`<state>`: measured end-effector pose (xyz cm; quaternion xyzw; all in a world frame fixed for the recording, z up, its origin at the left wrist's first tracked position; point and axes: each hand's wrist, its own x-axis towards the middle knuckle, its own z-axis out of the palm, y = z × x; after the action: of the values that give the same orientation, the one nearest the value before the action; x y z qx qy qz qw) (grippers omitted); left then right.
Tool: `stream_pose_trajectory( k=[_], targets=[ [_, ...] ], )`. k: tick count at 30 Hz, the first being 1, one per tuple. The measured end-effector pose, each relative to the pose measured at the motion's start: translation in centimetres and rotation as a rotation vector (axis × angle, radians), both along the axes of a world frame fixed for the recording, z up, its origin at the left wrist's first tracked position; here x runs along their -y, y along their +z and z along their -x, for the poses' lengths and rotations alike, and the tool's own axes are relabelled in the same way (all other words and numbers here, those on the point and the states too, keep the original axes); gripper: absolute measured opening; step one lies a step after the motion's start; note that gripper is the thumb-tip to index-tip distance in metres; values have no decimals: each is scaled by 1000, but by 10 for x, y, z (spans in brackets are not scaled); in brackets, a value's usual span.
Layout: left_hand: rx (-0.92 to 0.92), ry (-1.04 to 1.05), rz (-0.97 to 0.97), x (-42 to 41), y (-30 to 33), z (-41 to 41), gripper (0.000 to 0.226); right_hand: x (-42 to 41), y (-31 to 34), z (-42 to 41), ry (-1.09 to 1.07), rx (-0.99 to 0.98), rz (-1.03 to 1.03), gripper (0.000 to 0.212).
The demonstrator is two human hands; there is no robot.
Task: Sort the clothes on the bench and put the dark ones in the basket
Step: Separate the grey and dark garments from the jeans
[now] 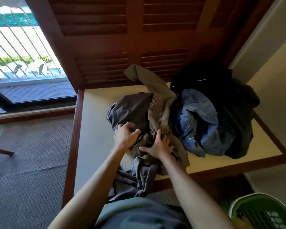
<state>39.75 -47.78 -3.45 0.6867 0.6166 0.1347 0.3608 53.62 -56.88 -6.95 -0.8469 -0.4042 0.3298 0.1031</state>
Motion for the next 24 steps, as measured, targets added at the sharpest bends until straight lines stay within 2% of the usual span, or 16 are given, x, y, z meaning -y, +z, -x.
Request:
stream_pose_trajectory(
  k=[2,4,5,7,9,15,20,24],
  targets=[
    [-276,-16,48,-10,-6,3,75,2,-12,11,99,174,58,128],
    [-304,-45,106,-20,-10,2,97,5,-18,13,97,236,14,116],
    [-276,-73,143,-26,-18,2,101,6,-21,10,86,233,-16,111],
    [-239,-146,190,-34,-29,6,93,4,-26,3,74,195,-54,101],
    [-214,-157,133,-35,-39,11,78,-1,-30,-4,46,144,-67,91],
    [-73,15,-25,-43,-40,34,59,-22,-32,-17,-122,-136,-189,74],
    [-9,198,-39,-33,-40,69,42,-29,-28,-23,-159,-201,-330,60],
    [-44,399,-12,-21,-39,114,36,-22,-24,-19,-173,-212,-339,58]
  ],
)
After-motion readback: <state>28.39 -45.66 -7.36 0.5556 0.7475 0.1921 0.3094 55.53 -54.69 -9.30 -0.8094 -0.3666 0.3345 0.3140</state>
